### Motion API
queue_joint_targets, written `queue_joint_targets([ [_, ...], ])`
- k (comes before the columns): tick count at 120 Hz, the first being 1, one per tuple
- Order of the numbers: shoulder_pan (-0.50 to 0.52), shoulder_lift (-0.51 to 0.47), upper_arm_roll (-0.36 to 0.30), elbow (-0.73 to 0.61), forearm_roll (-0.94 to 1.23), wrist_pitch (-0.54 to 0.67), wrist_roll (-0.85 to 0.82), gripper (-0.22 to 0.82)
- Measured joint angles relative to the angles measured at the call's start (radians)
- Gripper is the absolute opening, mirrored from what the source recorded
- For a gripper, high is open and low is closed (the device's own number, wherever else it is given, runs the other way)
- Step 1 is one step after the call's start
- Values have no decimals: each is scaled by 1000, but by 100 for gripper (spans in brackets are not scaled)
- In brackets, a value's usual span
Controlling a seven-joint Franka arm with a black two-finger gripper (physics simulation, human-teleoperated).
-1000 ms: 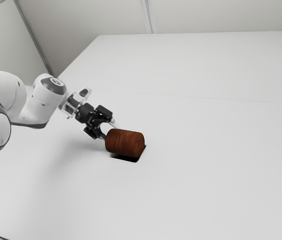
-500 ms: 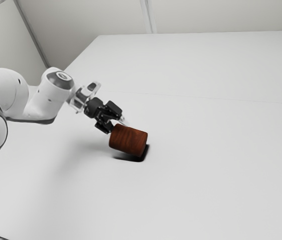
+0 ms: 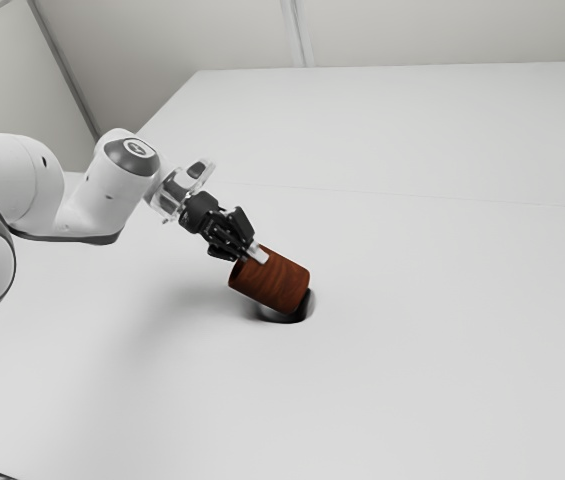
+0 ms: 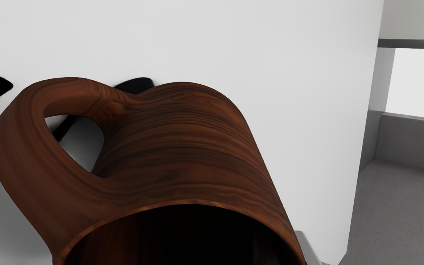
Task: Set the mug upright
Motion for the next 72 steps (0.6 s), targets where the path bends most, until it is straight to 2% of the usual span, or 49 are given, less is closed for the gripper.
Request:
queue_joint_targets([
  [19, -1, -15, 0, 0, 7, 2, -7, -14],
  [43, -21, -98, 0, -9, 83, 15, -33, -16],
  [57, -49, -162, -14, -18, 226, 52, -73, -17],
  [72, -97, -230, -53, -37, 488, 93, -159, -18],
])
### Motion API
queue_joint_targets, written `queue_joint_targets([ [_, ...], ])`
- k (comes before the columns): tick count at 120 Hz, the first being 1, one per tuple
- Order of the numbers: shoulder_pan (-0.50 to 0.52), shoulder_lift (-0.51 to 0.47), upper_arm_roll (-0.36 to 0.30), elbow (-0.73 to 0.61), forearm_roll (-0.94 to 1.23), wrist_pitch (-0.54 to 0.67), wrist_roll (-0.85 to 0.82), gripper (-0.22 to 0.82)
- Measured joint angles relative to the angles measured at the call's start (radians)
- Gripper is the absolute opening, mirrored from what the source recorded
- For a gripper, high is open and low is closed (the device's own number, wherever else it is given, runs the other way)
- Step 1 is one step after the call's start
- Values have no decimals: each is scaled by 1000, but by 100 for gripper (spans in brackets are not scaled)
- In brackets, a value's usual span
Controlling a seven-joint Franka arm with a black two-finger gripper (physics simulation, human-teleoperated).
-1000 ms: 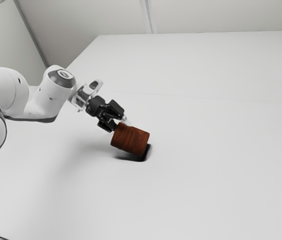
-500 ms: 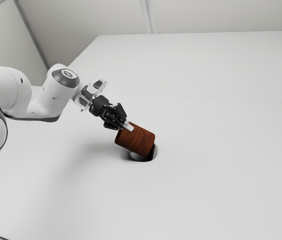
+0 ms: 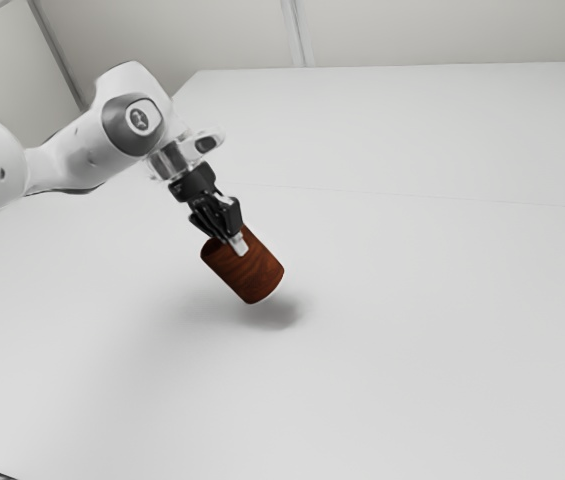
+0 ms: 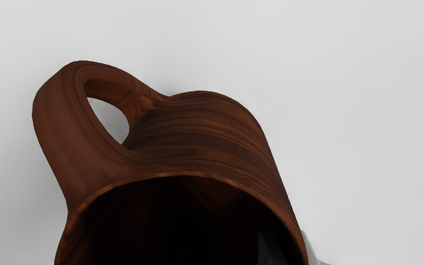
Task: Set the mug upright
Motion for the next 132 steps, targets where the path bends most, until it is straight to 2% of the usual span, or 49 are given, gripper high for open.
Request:
queue_joint_targets([
  [22, -46, -27, -56, -17, 344, 49, -157, -18],
  [41, -46, -24, -74, -32, 495, 77, -274, -18],
  [80, -89, 3, -76, -52, 553, 92, -431, -18],
  [132, -84, 63, -77, -51, 547, 186, -533, -18],
])
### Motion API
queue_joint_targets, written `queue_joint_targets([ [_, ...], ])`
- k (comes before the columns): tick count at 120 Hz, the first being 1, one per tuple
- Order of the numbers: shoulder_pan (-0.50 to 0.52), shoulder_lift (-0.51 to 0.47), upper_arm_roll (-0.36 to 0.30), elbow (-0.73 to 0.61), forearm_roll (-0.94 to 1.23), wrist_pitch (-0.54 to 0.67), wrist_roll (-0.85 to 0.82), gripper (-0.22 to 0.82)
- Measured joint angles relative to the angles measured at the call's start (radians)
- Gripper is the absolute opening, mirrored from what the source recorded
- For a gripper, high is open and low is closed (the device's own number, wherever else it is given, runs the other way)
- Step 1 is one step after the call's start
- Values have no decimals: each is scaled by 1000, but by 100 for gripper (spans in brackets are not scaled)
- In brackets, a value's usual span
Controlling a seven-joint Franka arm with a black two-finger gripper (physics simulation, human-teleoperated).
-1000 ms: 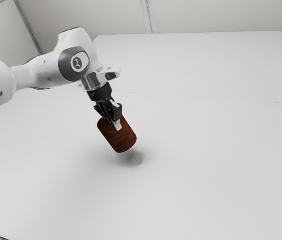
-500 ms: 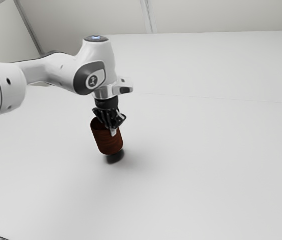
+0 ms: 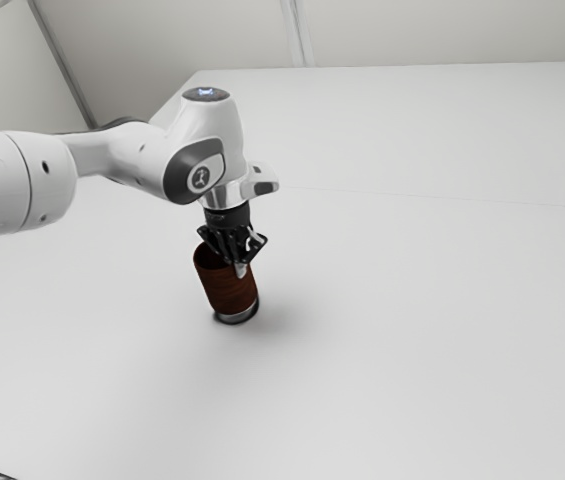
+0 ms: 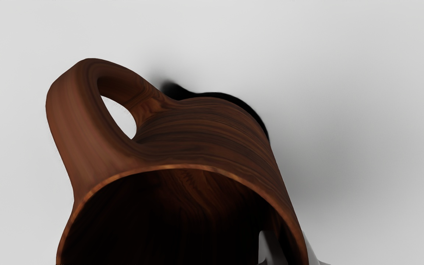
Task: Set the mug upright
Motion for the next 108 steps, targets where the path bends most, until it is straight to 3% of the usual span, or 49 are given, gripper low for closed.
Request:
queue_joint_targets([
  [52, 9, -11, -1, -54, -24, 78, -62, -18],
  [67, 9, -10, -1, -57, -32, 89, -71, -13],
  [76, 10, -11, -1, -59, -48, 91, -75, -6],
  [94, 11, -21, -1, -60, -68, 93, -79, 24],
  [108, 12, -70, -1, -56, -80, 92, -82, 38],
])
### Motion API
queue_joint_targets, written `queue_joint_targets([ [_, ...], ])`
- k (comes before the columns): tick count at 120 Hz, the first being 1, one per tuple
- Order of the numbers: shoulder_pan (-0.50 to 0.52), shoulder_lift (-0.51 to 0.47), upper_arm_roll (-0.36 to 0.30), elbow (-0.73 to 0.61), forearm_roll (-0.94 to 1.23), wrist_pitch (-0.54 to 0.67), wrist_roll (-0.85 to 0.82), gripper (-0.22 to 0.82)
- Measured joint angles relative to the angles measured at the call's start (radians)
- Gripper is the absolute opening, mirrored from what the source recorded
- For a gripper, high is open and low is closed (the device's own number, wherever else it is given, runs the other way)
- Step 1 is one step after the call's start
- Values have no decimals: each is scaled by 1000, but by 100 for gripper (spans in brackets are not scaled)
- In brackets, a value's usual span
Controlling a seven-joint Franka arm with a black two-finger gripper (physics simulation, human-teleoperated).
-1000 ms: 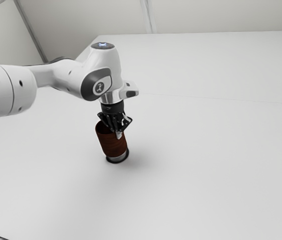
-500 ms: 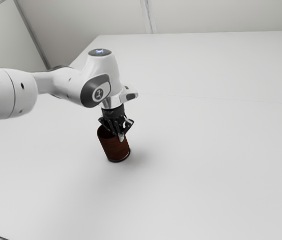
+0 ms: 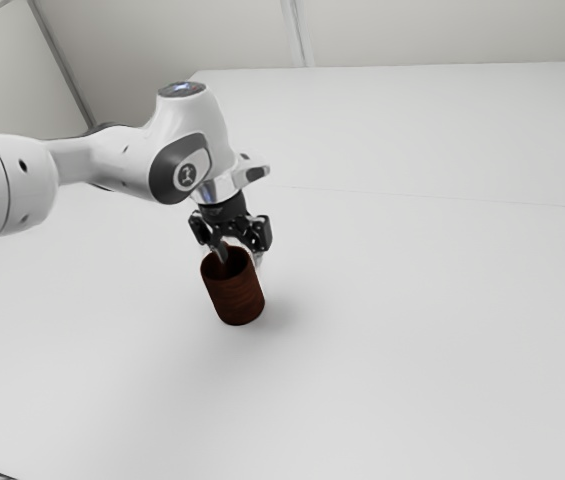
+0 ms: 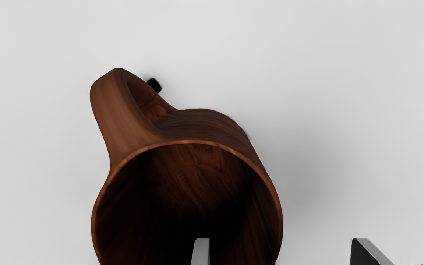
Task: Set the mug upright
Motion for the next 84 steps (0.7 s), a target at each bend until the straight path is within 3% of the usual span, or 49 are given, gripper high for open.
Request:
queue_joint_targets([
  [18, -7, -38, 13, 71, 2, -20, 23, 48],
  [44, 1, -24, 106, 283, 6, -134, 128, 55],
  [60, 54, 58, 97, 458, 2, -258, 185, 56],
  [84, 72, 41, 84, 538, -11, -397, 251, 58],
])
